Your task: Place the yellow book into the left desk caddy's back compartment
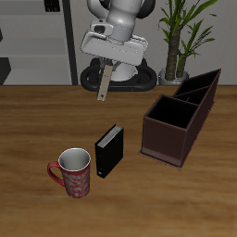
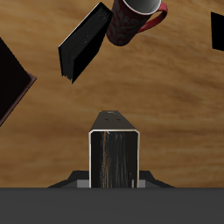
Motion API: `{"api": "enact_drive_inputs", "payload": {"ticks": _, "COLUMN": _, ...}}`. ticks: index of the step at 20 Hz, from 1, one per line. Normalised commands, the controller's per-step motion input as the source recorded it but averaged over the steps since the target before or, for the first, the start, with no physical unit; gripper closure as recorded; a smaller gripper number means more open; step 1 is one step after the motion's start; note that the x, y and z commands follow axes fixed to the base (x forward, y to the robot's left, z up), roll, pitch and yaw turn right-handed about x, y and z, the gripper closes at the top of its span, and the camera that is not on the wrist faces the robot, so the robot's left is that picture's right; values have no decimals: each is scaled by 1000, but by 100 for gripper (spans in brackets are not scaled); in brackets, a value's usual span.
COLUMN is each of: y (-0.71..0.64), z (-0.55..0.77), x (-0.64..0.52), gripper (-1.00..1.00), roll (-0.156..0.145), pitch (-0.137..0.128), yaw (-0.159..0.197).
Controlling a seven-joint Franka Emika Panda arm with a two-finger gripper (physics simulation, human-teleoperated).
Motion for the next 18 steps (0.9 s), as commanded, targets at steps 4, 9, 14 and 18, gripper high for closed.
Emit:
{"api": "enact_drive_inputs", "payload": {"ticks": 4, "y": 385, "z": 266, "x": 257, "gripper": 100, "roll": -22, "pitch": -3, "yaw": -82}}
{"api": "enact_drive_inputs", "payload": {"ticks": 9, "y": 529, "z": 161, "x": 202, "gripper": 100, "roll": 49, "pitch": -6, "yaw": 12}}
{"api": "enact_drive_inputs", "payload": {"ticks": 14, "y": 314, "z": 134, "x": 86, "gripper": 100, "roll": -2, "pitch": 1, "yaw": -31}}
{"api": "enact_drive_inputs", "payload": {"ticks": 18, "y": 364, "z": 65, "x": 75, "gripper": 100, "roll": 2, "pitch": 16, "yaw": -26}}
